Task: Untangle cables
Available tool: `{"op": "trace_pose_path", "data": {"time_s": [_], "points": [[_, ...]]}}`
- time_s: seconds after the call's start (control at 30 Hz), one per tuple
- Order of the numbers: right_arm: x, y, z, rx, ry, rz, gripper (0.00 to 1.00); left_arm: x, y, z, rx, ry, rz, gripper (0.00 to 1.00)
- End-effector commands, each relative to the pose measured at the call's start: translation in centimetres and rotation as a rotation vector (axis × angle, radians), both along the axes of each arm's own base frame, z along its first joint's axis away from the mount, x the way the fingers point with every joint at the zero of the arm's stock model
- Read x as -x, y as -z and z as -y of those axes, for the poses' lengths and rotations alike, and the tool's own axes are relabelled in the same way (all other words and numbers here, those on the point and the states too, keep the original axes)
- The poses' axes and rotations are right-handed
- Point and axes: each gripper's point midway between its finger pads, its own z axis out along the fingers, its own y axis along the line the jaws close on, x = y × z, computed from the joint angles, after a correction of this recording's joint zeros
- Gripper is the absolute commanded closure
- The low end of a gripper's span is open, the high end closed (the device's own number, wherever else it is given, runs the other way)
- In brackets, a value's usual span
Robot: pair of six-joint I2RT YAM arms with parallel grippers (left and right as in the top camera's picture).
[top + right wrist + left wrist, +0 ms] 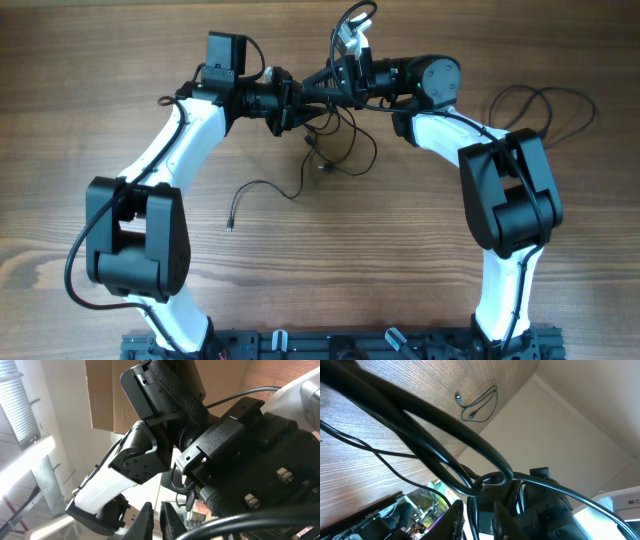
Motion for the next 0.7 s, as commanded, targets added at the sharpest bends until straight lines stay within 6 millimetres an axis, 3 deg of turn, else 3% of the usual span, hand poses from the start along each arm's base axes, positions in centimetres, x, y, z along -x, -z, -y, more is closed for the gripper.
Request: {"op": "trace_pose_path", "data": {"time_s": [0.0,0.67], "points": [[-0.36,0.05,-0.02,-0.013,0.017,0.017,0.91,0.05,0.50,0.12,0.003,0.003,-0.019,0.80],[-0.36,0.06,-0.02,-0.013,0.017,0.017,0.92,0.62,0.12,0.76,0.027,0.033,-0.024,0.81]]}}
